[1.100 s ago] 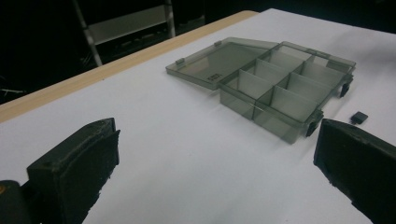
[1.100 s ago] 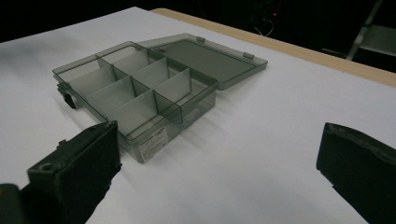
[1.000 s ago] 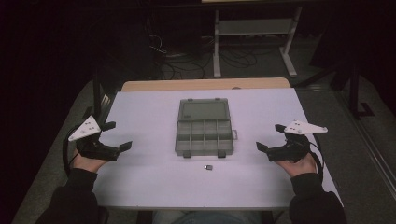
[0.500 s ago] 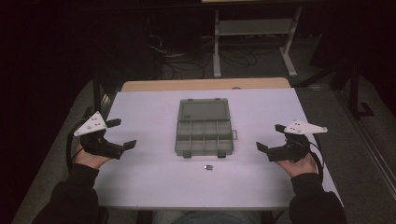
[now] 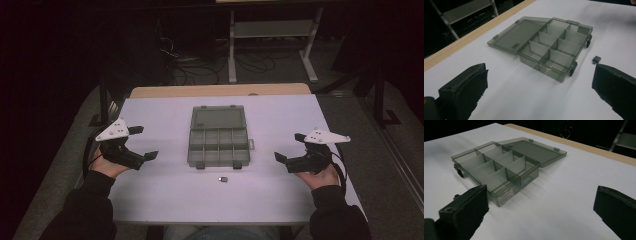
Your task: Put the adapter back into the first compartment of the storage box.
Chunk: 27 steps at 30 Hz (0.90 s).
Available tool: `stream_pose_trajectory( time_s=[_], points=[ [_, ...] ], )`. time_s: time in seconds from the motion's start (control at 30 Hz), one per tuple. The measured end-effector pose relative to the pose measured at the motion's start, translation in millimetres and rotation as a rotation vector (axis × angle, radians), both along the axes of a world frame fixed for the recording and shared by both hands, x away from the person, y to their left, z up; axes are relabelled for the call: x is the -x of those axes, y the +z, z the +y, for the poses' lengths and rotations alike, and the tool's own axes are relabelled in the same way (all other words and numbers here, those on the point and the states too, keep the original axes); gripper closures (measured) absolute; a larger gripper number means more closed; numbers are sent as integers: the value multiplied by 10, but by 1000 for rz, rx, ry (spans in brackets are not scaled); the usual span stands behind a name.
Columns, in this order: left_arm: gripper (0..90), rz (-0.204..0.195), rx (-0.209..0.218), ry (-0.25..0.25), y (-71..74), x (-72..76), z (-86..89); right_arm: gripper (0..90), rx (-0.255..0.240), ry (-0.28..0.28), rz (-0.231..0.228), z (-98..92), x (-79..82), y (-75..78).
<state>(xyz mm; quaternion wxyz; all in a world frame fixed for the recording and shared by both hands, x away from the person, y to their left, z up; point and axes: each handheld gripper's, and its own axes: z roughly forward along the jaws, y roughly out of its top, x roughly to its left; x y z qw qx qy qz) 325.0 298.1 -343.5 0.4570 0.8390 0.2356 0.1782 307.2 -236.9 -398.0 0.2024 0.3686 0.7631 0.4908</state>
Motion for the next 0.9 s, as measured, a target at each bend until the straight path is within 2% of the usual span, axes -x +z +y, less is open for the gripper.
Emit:
stream_pose_trajectory(
  time_s=[0.43,0.7,0.9],
  points=[
    [0,18,-33,-60,36,-30,-196,0,6,6,-1,12,4,1],
    [0,25,-34,-92,49,-44,-305,0,9,11,-1,20,5,0],
    [0,28,-51,-119,44,-51,-412,0,16,16,5,33,3,-7]
  ],
)
